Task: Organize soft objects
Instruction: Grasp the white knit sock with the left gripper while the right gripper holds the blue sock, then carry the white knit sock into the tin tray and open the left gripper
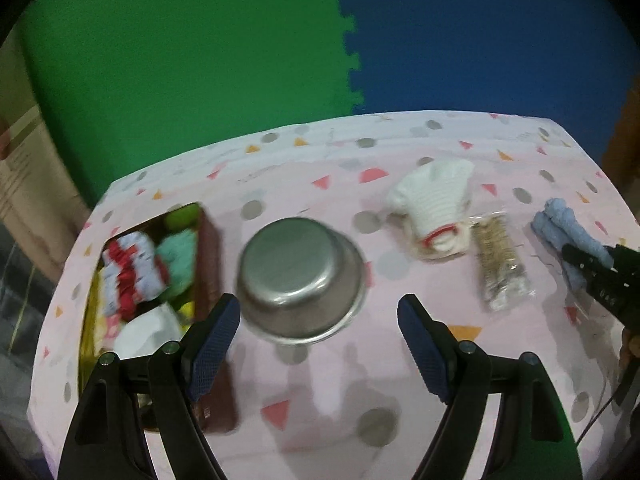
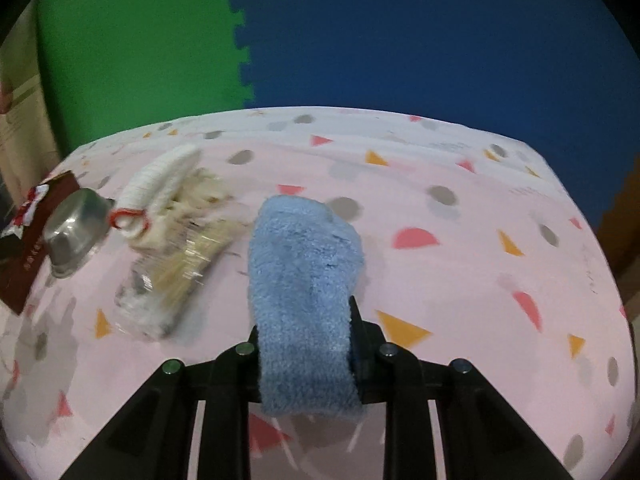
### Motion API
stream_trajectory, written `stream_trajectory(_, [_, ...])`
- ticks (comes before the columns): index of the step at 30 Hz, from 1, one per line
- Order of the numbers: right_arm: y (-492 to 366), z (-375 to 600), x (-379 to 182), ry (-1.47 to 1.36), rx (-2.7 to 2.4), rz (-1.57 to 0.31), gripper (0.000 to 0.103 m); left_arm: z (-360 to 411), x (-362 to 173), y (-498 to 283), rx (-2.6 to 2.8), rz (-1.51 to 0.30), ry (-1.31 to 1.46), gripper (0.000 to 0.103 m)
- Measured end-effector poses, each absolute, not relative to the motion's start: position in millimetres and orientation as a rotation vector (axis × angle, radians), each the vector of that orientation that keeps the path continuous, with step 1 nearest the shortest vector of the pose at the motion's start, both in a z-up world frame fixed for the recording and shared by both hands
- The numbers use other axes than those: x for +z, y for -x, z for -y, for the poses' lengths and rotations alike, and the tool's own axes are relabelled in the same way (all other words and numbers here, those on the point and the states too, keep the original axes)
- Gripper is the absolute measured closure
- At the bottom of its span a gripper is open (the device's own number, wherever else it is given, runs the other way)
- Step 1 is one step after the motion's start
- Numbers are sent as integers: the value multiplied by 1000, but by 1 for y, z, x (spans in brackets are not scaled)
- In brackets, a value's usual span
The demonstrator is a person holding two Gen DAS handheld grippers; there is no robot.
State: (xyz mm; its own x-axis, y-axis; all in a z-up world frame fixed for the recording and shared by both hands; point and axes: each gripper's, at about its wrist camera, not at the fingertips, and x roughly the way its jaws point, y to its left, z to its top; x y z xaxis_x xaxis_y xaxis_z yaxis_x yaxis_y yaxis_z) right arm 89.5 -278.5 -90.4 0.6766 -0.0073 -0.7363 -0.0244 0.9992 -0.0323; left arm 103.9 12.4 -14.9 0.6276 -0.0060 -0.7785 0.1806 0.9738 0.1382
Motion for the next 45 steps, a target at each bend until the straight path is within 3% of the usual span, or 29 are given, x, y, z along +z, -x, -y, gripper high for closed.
stream_trajectory(24, [-88, 295, -107, 17, 0, -857, 76, 73, -59, -212, -267, -1035, -94, 27])
stream_trajectory(25, [-88, 295, -107, 16, 0, -856, 76, 73, -61, -214, -266, -1033, -93, 35])
stream_trajectory(26, [-87, 295, -107, 15, 0, -856, 76, 73, -62, -215, -276, -1041, -85, 56])
stream_trajectory(29, [-87, 295, -108, 14, 2, -857, 75, 70, -63, -215, -279, -1051, -53, 74])
stream_trajectory(33, [-87, 295, -108, 12, 1, -856, 75, 66, -56, -210, -280, -1038, -54, 82])
stream_trajectory(45, [-87, 295, -109, 10, 1, -856, 75, 44, -20, -183, -287, -1004, -28, 83])
